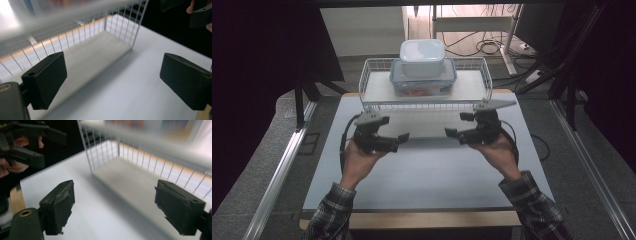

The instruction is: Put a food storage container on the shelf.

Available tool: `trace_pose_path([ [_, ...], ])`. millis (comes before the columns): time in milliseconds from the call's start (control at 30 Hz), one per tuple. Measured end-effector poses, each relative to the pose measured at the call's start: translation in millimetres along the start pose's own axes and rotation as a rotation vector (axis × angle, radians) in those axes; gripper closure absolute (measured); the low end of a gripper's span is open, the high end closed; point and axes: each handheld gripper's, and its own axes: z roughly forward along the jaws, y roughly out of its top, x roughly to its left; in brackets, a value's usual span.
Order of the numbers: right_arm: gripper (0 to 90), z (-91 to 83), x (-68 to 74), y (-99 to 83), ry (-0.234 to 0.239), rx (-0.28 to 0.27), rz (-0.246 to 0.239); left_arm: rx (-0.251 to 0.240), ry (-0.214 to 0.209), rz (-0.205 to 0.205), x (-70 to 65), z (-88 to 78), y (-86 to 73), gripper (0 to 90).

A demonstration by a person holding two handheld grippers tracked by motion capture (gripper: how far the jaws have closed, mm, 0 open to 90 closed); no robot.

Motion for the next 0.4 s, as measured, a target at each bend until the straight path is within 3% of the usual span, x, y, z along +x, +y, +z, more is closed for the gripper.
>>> trace_pose_path([
  [167, 9.5, 7.3, 3.4, -71.2, -0.018, 0.068, 0.018, 0.097, 0.010, -0.028, -1.9, 11.1, -68.2, 2.2],
  [233, 5.6, 11.6, 4.5, -92.0, -0.057, 0.132, -0.012, 0.102, 0.067, -0.014, -3.0, 12.2, -86.9, 1.0],
  [267, 5.5, 12.0, 5.2, -101.9, -0.086, 0.138, -0.021, 0.106, 0.077, -0.010, -3.4, 12.6, -94.3, 0.8],
  [400, 4.0, 12.5, 0.4, -127.6, -0.075, 0.182, 0.018, 0.158, 0.087, 0.012, -1.7, 16.6, -106.1, 0.1],
])
